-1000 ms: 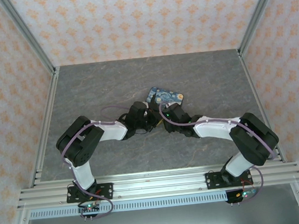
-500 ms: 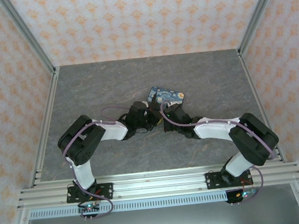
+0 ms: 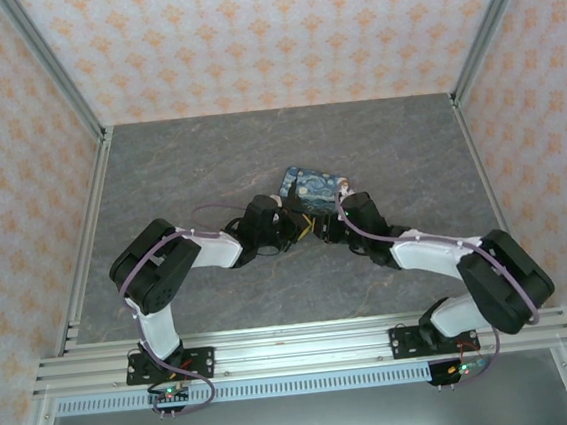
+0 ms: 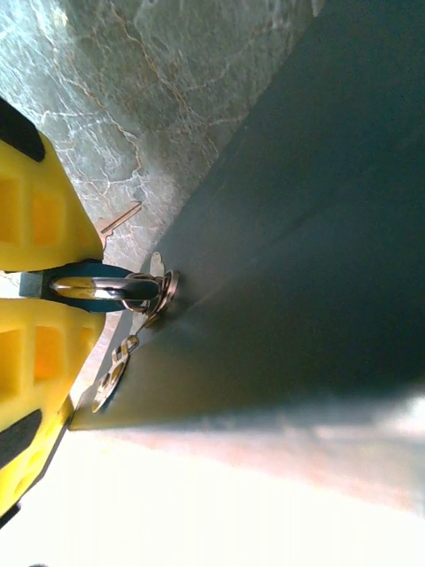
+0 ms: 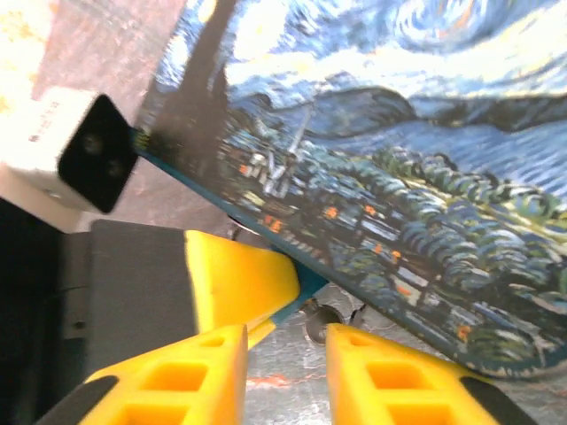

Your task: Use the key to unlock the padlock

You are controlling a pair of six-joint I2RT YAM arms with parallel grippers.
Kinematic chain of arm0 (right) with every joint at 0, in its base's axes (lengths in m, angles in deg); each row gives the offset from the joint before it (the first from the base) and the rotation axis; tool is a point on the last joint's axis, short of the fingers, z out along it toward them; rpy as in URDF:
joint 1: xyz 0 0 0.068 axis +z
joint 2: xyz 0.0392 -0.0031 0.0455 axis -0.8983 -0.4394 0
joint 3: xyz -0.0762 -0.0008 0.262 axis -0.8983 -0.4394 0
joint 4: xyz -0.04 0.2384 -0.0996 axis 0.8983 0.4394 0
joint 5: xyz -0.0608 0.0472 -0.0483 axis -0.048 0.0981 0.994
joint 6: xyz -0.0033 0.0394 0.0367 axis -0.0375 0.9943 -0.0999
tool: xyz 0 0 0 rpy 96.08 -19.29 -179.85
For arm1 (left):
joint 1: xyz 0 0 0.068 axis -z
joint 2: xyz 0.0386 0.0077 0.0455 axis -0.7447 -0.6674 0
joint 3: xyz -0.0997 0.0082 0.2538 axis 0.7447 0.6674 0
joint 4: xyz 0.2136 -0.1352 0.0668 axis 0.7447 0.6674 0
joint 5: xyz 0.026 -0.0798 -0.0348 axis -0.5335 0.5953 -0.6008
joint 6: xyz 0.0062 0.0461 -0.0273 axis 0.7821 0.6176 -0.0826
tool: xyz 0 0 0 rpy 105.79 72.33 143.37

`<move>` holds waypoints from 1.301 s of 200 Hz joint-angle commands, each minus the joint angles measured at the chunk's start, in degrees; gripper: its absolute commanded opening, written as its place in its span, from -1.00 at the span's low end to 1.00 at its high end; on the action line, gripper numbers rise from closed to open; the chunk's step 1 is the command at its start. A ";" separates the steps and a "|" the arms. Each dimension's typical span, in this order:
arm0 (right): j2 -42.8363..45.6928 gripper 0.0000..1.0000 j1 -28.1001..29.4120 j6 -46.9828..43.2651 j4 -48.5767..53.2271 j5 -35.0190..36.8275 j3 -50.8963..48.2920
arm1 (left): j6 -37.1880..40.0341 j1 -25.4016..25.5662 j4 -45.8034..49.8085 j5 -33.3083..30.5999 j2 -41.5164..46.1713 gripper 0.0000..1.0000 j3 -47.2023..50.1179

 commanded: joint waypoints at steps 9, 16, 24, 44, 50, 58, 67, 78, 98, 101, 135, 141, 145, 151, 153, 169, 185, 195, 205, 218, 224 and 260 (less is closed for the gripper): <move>3.88 -0.18 0.27 -9.86 6.53 3.35 1.10 | -1.08 0.24 3.32 3.55 -0.53 -1.00 -0.78; 4.13 -0.14 1.05 -12.57 8.35 5.03 1.56 | -1.31 0.16 3.58 3.84 -0.48 -1.00 -0.79; 4.14 -0.12 2.29 -15.75 10.32 7.80 2.17 | -1.38 0.06 3.86 4.21 -0.33 -1.00 -0.93; 3.26 -0.12 5.69 -22.04 12.49 14.99 2.71 | -1.44 -0.12 4.73 4.75 0.04 -1.00 -1.26; 3.07 -0.12 6.59 -23.28 12.28 16.99 2.41 | -1.27 -0.20 5.04 4.83 0.26 -1.00 -1.35; 2.89 -0.13 7.77 -24.43 11.07 19.32 1.58 | -0.93 -0.20 5.75 4.85 0.46 -1.00 -1.61; 2.90 -0.14 8.84 -25.40 9.51 21.84 0.49 | -0.73 -0.25 6.22 4.84 0.65 -1.00 -1.73; 3.01 -0.17 10.21 -26.66 7.92 24.86 -0.63 | -0.61 -0.29 6.59 4.93 0.80 -1.00 -1.87; 2.71 -0.21 12.10 -28.68 6.64 28.20 -1.35 | -0.44 -0.32 7.14 4.94 0.84 -1.00 -2.13; 2.56 -0.21 12.41 -28.98 6.61 28.47 -1.34 | -0.36 -0.34 7.16 4.99 0.84 -1.00 -2.20; 0.59 -0.27 13.98 -30.47 6.58 28.84 -0.48 | -0.34 -0.38 7.38 4.94 0.68 -1.00 -2.39; 0.16 -0.27 14.12 -30.45 6.34 28.87 -0.34 | -0.34 -0.36 7.41 4.93 0.75 -1.00 -2.39; -0.27 -0.28 14.12 -30.45 6.22 28.77 -0.26 | -0.34 -0.38 7.43 4.95 0.77 -1.00 -2.42; -0.70 -0.29 14.21 -30.47 5.90 28.70 -0.20 | -0.30 -0.37 7.51 4.86 0.84 -1.00 -2.40; -0.90 -0.29 14.21 -30.46 5.81 28.69 -0.13 | -0.27 -0.38 7.51 4.85 0.79 -1.00 -2.43; -2.21 -0.31 14.21 -30.62 5.12 28.52 0.36 | -0.26 -0.38 7.52 4.84 0.84 -1.00 -2.41; -3.32 -0.32 14.21 -30.72 4.45 28.58 0.89 | -0.16 -0.43 7.77 4.84 0.92 -1.00 -2.39; -3.87 -0.32 14.21 -30.87 4.17 29.15 1.18 | -0.17 -0.38 7.78 4.84 0.92 -1.00 -2.39; -4.44 -0.32 14.21 -31.13 3.71 29.75 1.37 | -0.17 -0.38 7.82 4.82 1.00 -1.00 -2.44; -5.02 -0.33 14.21 -31.50 3.10 30.40 1.63 | -0.11 -0.38 7.81 4.76 1.05 -1.00 -2.30; -5.32 -0.33 14.21 -31.66 2.74 30.68 1.72 | -0.08 -0.38 7.86 4.83 1.04 -1.00 -2.30; -7.87 -0.39 14.21 -32.23 1.85 31.89 3.30 | -0.08 -0.33 7.78 4.85 0.90 -1.00 -2.12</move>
